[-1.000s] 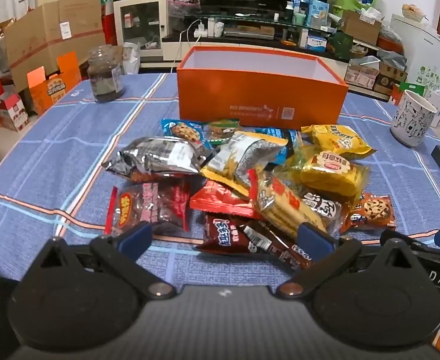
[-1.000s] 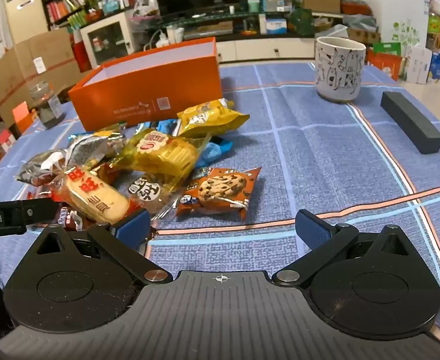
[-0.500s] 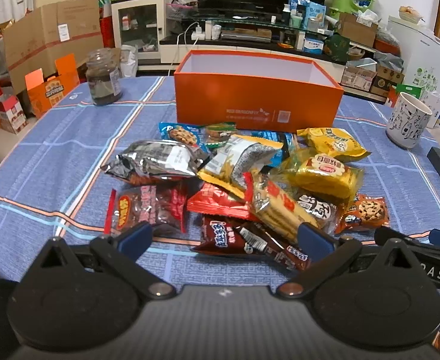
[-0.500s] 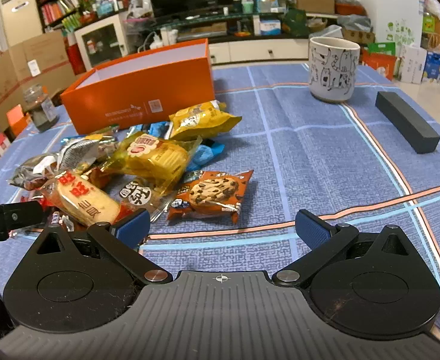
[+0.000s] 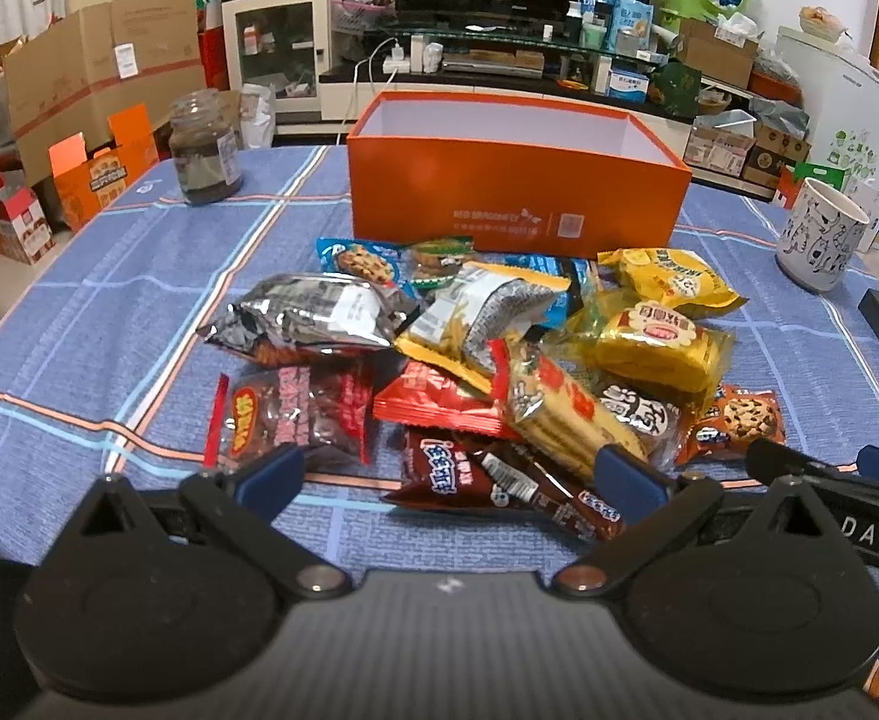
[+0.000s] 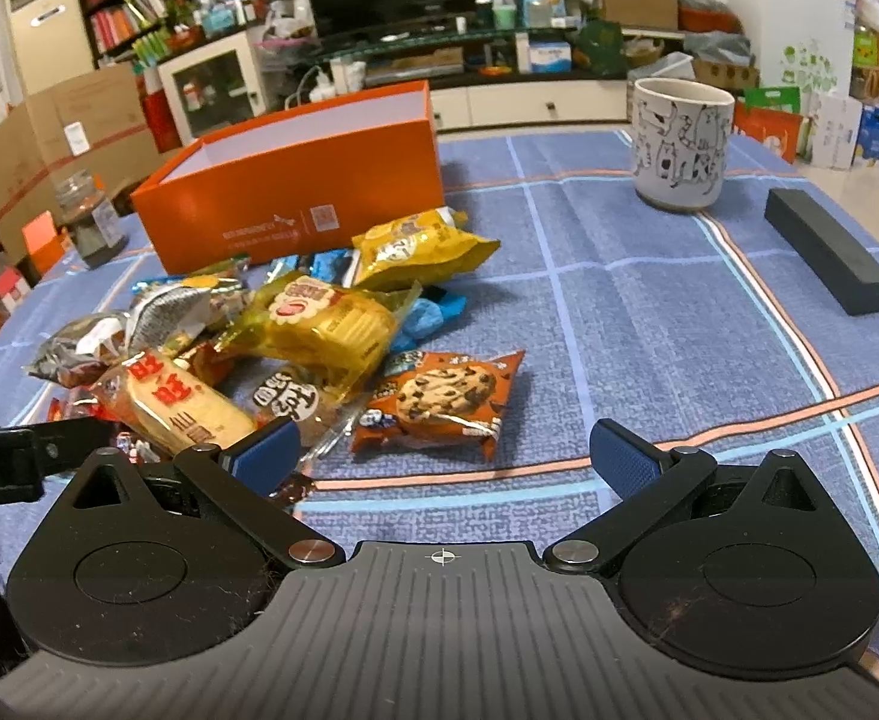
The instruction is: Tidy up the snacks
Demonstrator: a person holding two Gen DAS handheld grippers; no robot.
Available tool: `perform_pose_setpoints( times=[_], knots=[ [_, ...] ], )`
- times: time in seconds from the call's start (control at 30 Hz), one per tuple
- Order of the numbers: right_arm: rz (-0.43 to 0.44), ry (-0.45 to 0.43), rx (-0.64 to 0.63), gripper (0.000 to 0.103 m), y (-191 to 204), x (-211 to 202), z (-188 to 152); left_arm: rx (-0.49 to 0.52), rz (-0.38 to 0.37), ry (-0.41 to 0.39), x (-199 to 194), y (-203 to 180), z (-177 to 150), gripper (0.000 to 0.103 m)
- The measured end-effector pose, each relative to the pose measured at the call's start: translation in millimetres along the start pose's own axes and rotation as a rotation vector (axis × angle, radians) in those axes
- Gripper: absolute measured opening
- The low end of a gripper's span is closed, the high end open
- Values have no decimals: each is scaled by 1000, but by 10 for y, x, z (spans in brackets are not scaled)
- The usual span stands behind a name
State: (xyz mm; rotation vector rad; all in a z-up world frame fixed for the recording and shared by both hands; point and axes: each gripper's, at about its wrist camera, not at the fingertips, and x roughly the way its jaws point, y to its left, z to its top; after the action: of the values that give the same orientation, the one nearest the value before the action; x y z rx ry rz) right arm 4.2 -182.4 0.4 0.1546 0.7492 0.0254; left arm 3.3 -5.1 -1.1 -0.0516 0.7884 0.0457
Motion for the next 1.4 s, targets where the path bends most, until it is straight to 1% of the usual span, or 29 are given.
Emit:
perform_pose_setpoints(
  times=[0.1, 0.47, 0.83, 1.0, 1.1, 1.17, 1.23, 1.27, 1.4],
  knots=[
    [9, 1, -7, 97, 22, -2, 1, -5, 1, 4, 15, 15, 8, 102],
    [5, 7, 1, 97, -10, 7, -1, -3, 1, -1, 19, 26, 19, 102],
    [1, 14, -2, 97, -4, 32, -15, -7, -3, 10, 50, 32, 2, 102],
    [-9, 50, -9, 97, -20, 145, -56, -27, -12, 30, 111, 93, -14, 102],
    [-8, 61, -36, 97, 3, 204, -99, -41, -20, 39, 144, 136, -21, 102],
    [-2, 91, -52, 97, 15, 286, -152, -46, -28, 44, 161, 158, -22, 102],
    [15, 142, -33, 97, -18, 390, -203, -53, -32, 47, 172, 179, -21, 102],
    [14, 131, -36, 97, -26, 400, -223, -55, -36, 46, 173, 186, -22, 102],
    [-46, 119, -96, 97, 19, 453, -274, -59, -47, 46, 183, 225, -21, 102]
  ],
)
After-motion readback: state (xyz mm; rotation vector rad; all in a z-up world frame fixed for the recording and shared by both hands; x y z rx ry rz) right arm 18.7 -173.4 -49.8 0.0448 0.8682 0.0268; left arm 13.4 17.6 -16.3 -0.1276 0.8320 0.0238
